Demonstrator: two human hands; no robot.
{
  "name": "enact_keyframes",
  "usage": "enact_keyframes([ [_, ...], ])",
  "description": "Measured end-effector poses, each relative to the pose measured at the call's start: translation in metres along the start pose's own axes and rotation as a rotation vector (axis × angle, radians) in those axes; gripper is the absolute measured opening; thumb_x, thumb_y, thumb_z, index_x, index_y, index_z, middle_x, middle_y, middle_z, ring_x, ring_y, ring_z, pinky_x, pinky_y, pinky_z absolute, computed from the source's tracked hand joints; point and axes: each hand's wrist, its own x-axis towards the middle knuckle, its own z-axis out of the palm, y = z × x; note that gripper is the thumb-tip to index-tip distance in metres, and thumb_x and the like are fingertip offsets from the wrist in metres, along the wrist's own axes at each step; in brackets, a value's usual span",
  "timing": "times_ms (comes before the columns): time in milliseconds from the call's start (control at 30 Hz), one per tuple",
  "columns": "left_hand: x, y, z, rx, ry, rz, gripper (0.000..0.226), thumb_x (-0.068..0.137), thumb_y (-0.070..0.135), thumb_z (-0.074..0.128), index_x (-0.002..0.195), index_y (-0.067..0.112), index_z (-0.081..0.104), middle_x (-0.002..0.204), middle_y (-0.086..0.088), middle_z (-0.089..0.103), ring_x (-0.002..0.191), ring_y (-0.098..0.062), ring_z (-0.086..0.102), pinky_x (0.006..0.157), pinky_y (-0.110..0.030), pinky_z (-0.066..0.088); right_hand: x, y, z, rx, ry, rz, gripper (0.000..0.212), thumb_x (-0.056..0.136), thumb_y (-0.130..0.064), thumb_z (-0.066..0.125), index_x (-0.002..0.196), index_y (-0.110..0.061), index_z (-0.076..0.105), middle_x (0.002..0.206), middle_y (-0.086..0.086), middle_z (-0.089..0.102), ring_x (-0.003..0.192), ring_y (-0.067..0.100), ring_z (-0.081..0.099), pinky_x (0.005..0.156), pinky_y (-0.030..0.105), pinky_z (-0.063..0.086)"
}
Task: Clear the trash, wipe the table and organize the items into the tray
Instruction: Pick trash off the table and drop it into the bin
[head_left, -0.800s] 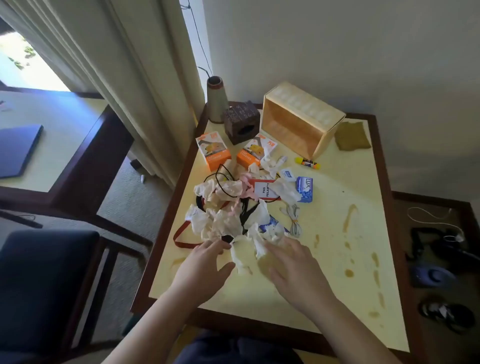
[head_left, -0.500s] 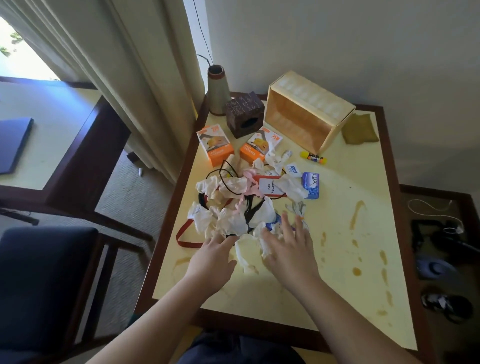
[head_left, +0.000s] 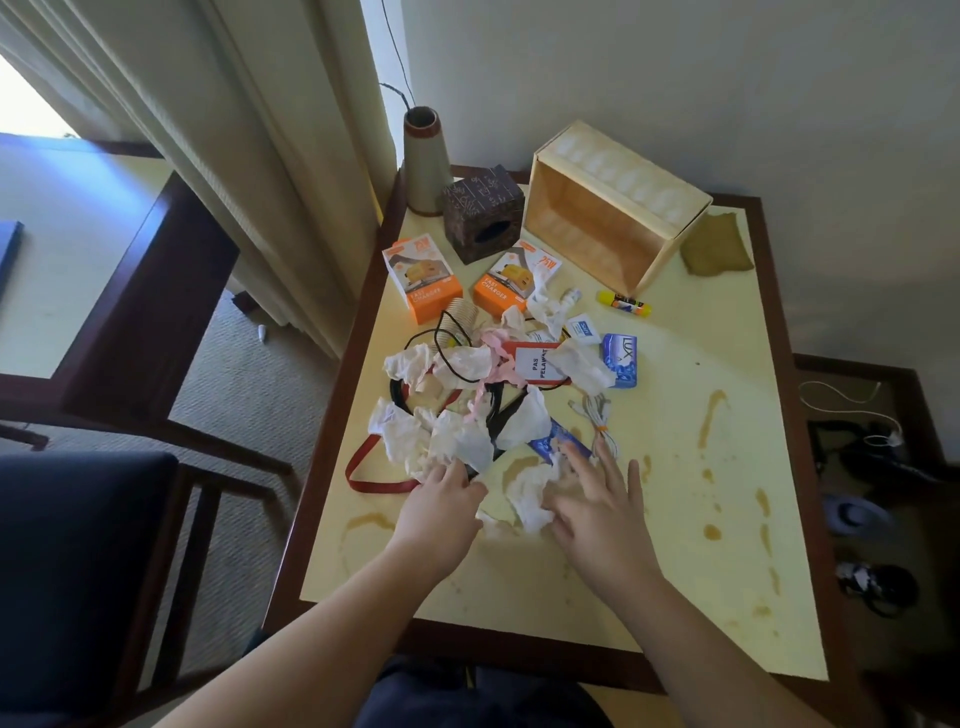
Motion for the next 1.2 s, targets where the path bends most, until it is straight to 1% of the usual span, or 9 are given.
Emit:
enact_keyframes([
  [133,0.002,-0.008,0.014,0.054,0.028,0.095,0.019,0.1,0.017,0.055,0.112,0.023,0.069,0.115,0.003,0.057,0.105,-0.023,0.048,0.083,-0.035,0.05,-0.018,0.003,0.002,0.102,0.092,0.044,0.018,0.094,-0.028,0.063,0.103,-0.031,0.077,0.161,0.001,0.044,0.157,0.029,0.02,0.124,0.054,0.024],
  [200,0.002,-0.011,0.02,0.098,0.053,0.144,0.015,0.094,0.013,0.066,0.093,0.026,0.073,0.098,0.007,0.06,0.093,-0.021,0.049,0.079,-0.032,0.051,-0.023,0.007,0.007,0.116,0.109,0.085,0.02,0.094,-0.029,0.061,0.104,-0.03,0.079,0.156,0.0,0.049,0.154,0.027,0.024,0.12,0.049,0.033],
  [267,-0.005,-0.01,0.015,0.009,0.193,0.138,0.014,0.082,0.019,0.083,0.08,0.03,0.075,0.085,0.012,0.062,0.084,-0.017,0.056,0.065,-0.026,0.053,-0.025,0.01,0.011,0.119,0.1,0.119,0.018,0.094,-0.029,0.065,0.104,-0.032,0.08,0.155,-0.002,0.051,0.152,0.029,0.027,0.118,0.049,0.035],
  [367,-0.021,-0.008,0.003,-0.238,0.348,0.092,0.007,0.091,0.023,0.078,0.097,0.027,0.079,0.096,0.011,0.065,0.094,-0.018,0.06,0.067,-0.032,0.057,-0.018,0.01,0.017,0.112,0.107,0.14,0.017,0.088,-0.025,0.072,0.099,-0.032,0.082,0.147,0.001,0.059,0.142,0.035,0.043,0.109,0.053,0.045],
  [467,-0.035,-0.011,-0.007,-0.269,0.41,0.036,0.009,0.092,0.022,0.077,0.101,0.025,0.078,0.1,0.013,0.066,0.094,-0.019,0.058,0.062,-0.033,0.054,-0.006,0.01,0.021,0.117,0.133,0.08,0.015,0.078,-0.019,0.075,0.091,-0.024,0.08,0.129,0.006,0.07,0.116,0.035,0.063,0.088,0.048,0.058],
  [633,-0.047,-0.016,-0.023,-0.251,0.478,-0.036,0.027,0.086,0.018,0.083,0.109,0.028,0.074,0.092,0.015,0.069,0.088,-0.017,0.059,0.058,-0.032,0.054,0.003,0.007,0.029,0.078,0.034,0.042,0.026,0.073,-0.013,0.08,0.097,-0.022,0.077,0.098,-0.004,0.066,0.091,0.023,0.06,0.073,0.035,0.055],
  [867,-0.033,-0.018,-0.031,-0.245,0.49,-0.073,0.048,0.091,0.021,0.077,0.137,0.023,0.064,0.096,0.014,0.073,0.099,-0.019,0.057,0.062,-0.035,0.056,0.0,-0.011,0.004,0.252,0.019,0.101,0.011,0.087,-0.013,0.067,0.093,-0.021,0.073,0.091,-0.011,0.058,0.089,0.018,0.052,0.072,0.028,0.04],
  [1033,-0.01,-0.018,-0.031,-0.152,0.518,-0.066,0.016,0.087,0.016,0.082,0.101,0.024,0.082,0.09,0.009,0.07,0.087,-0.025,0.055,0.06,-0.036,0.052,-0.005,-0.02,-0.028,0.367,0.177,0.15,0.019,0.087,-0.008,0.072,0.103,-0.018,0.076,0.098,-0.008,0.065,0.099,0.017,0.056,0.079,0.028,0.044],
  [1200,0.009,-0.019,-0.027,-0.155,0.481,-0.106,0.021,0.083,0.013,0.084,0.097,0.028,0.084,0.112,-0.002,0.066,0.102,-0.031,0.055,0.076,-0.04,0.051,-0.022,-0.016,-0.045,0.409,0.245,0.204,0.024,0.086,-0.007,0.074,0.104,-0.022,0.076,0.098,-0.016,0.063,0.098,0.013,0.058,0.079,0.026,0.047],
])
